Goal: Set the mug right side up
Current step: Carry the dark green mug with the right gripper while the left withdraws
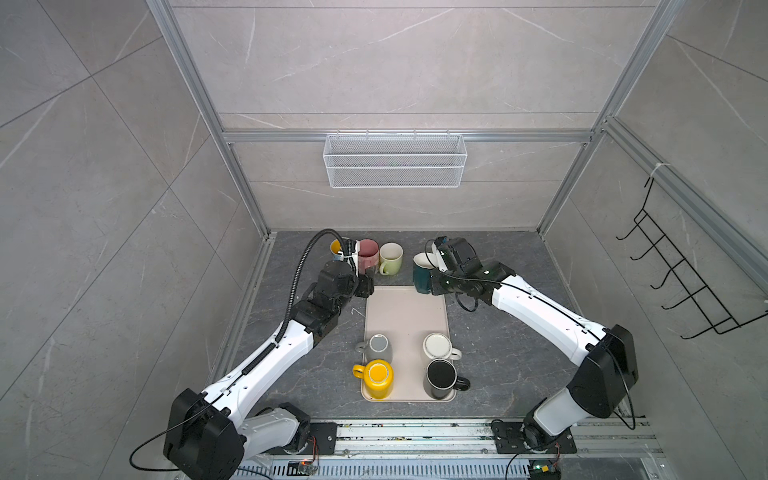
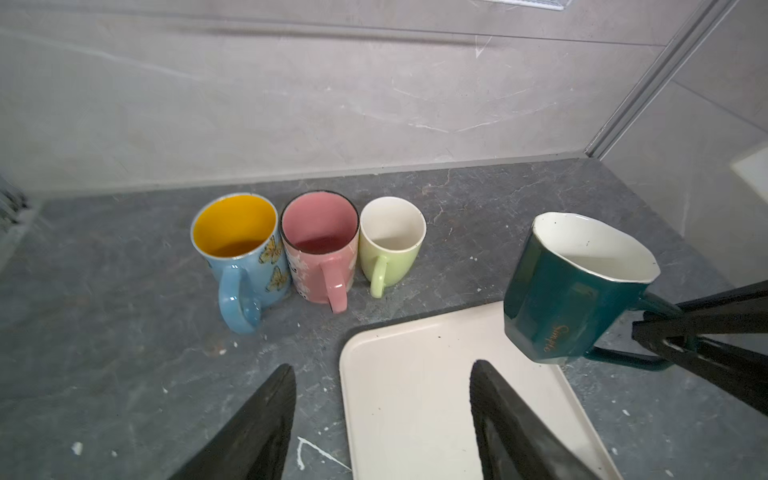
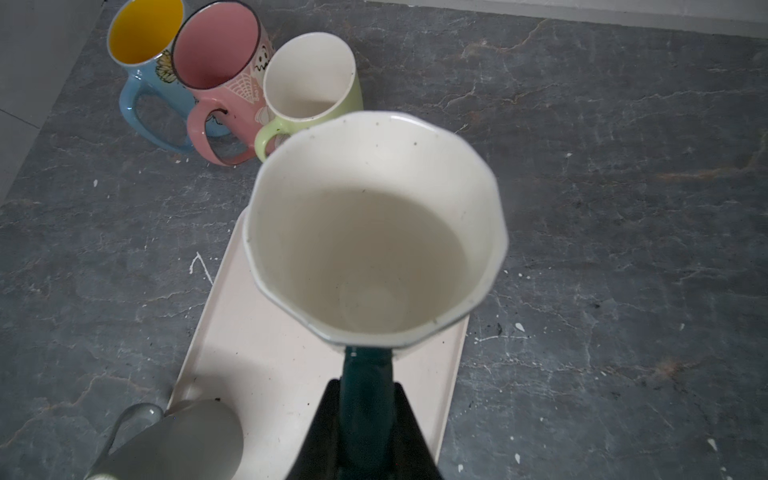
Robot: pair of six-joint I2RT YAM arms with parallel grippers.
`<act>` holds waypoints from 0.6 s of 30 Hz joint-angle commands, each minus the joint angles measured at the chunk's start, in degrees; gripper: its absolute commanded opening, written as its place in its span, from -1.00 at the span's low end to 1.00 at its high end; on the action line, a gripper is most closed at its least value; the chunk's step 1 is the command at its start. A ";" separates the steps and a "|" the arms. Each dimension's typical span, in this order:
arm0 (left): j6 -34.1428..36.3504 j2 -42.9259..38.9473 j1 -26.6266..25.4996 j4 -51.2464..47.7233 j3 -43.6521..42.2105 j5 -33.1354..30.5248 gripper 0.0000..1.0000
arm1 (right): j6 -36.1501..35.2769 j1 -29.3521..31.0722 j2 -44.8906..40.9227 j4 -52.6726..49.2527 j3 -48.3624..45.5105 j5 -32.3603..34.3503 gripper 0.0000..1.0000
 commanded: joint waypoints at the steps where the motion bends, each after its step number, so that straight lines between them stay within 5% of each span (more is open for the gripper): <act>1: -8.40 -0.11 1.90 1.77 -0.15 9.23 0.37 | 0.27 0.30 1.32 7.88 3.97 3.35 -1.00; 10: -20.03 1.34 11.52 8.36 -3.89 22.29 0.34 | 0.79 0.21 8.49 12.76 6.36 5.53 -1.00; 18: -21.12 1.74 13.95 9.45 -4.89 24.60 0.34 | 1.75 0.22 12.81 16.34 7.24 8.25 -1.00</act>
